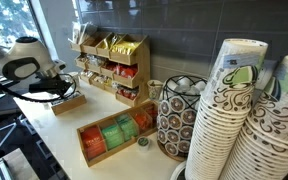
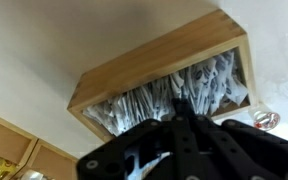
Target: Remove the sachet from the wooden box
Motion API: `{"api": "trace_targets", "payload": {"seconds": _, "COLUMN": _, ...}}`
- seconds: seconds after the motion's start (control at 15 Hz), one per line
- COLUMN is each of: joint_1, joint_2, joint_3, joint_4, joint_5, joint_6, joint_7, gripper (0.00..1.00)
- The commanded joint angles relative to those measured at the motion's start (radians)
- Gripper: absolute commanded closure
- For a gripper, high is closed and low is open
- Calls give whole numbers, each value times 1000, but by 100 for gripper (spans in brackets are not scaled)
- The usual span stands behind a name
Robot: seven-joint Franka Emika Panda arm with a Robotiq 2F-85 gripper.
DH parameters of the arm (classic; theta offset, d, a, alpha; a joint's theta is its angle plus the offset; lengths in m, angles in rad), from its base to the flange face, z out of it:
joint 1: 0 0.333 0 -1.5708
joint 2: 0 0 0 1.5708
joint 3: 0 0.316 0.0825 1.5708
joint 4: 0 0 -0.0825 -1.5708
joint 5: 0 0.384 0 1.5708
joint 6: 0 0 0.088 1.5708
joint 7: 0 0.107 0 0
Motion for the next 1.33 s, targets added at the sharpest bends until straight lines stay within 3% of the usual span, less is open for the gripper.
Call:
{"api": "trace_targets", "payload": {"seconds": 0.0, "joint_1": 5, "joint_2": -13, "joint_3": -10, "joint_4": 1, "joint_5": -52, "joint_6": -11, "joint_7": 27, "gripper": 100}}
{"api": "trace_targets", "payload": {"seconds": 0.13, "joint_1": 10, "joint_2": -25, "joint_3": -13, "joint_4": 3, "joint_5": -57, "joint_6": -16, "joint_7": 23, "gripper": 100}}
{"api": "trace_targets", "payload": {"seconds": 0.2, "joint_1": 9, "joint_2": -24, "joint_3": -14, "joint_4": 6, "joint_5": -63, "joint_6": -18, "joint_7": 25, "gripper": 94}}
{"api": "trace_targets", "payload": {"seconds": 0.27, "joint_1": 15, "joint_2": -22, "joint_3": -18, "joint_4": 8, "joint_5": -58, "joint_6": -15, "joint_7": 18, "gripper": 72}}
{"api": "trace_targets", "payload": {"seconds": 0.47, "joint_1": 35, "joint_2": 2, "joint_3": -29, "joint_4": 22, "joint_5": -38, "joint_6": -15, "joint_7": -2, "gripper": 69}}
{"api": "trace_targets", "payload": {"seconds": 0.87, "joint_1": 55, "joint_2": 27, "joint_3": -33, "joint_4": 35, "joint_5": -31, "joint_6": -20, "joint_7": -12, "gripper": 81}}
{"api": "trace_targets", "payload": {"seconds": 1.0, "joint_1": 52, "joint_2": 30, "joint_3": -30, "joint_4": 38, "joint_5": -36, "joint_6": -20, "joint_7": -8, "gripper": 98}}
{"api": "trace_targets", "payload": {"seconds": 1.13, "joint_1": 46, "joint_2": 23, "joint_3": -25, "joint_4": 39, "joint_5": -46, "joint_6": -21, "joint_7": 0, "gripper": 96}}
{"api": "trace_targets", "payload": {"seconds": 1.2, "joint_1": 42, "joint_2": 20, "joint_3": -23, "joint_4": 39, "joint_5": -52, "joint_6": -22, "joint_7": 3, "gripper": 100}}
{"api": "trace_targets", "payload": {"seconds": 1.27, "joint_1": 42, "joint_2": 17, "joint_3": -23, "joint_4": 39, "joint_5": -52, "joint_6": -22, "joint_7": 4, "gripper": 96}}
